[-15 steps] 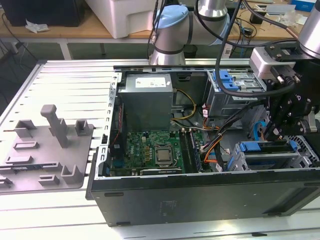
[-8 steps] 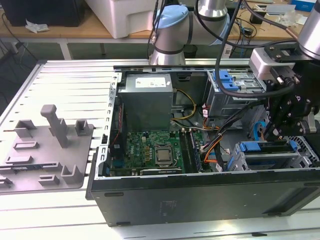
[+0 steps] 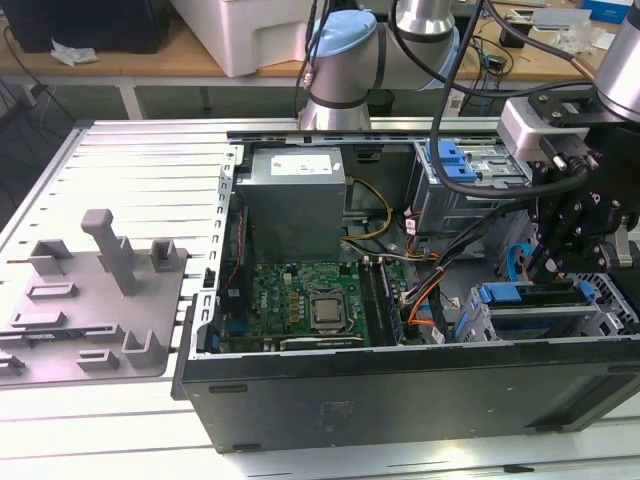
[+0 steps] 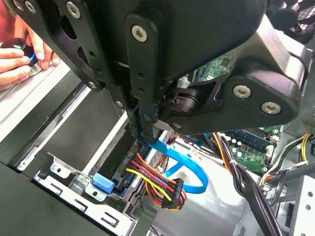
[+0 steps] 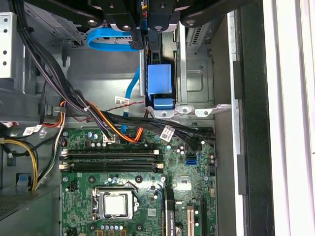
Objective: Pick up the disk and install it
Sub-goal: 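Insert the second disk wire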
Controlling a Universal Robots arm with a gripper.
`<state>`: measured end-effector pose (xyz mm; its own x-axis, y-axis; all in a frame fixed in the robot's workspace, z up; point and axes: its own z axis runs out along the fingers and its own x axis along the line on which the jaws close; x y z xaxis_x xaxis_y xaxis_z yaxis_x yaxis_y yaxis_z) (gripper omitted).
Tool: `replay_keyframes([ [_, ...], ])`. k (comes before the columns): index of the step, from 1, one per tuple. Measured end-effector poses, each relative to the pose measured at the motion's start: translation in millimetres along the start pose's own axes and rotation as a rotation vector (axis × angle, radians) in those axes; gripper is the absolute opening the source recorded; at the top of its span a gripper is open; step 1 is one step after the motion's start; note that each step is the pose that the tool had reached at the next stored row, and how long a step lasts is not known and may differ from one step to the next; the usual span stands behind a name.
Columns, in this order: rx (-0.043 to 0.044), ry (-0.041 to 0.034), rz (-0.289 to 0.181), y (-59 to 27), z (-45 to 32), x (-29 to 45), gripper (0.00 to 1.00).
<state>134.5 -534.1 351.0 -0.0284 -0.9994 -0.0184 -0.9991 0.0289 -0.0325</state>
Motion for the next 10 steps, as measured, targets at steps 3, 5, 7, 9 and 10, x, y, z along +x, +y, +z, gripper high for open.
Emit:
replay_keyframes([
  [3, 0.0000, 0.0000, 0.000, -0.2, 0.4, 0.1, 0.16],
  [5, 0.0000, -0.0001, 0.000, -0.2, 1.1, 0.3, 0.16],
  [7, 0.0000, 0.0000, 0.000, -0.2, 1.8, 0.3, 0.16],
  [9, 0.0000, 0.0001, 0.000, -0.2, 2.1, 0.3, 0.16],
  [10, 0.0000, 0.0000, 0.000, -0.2, 2.3, 0.3, 0.16],
])
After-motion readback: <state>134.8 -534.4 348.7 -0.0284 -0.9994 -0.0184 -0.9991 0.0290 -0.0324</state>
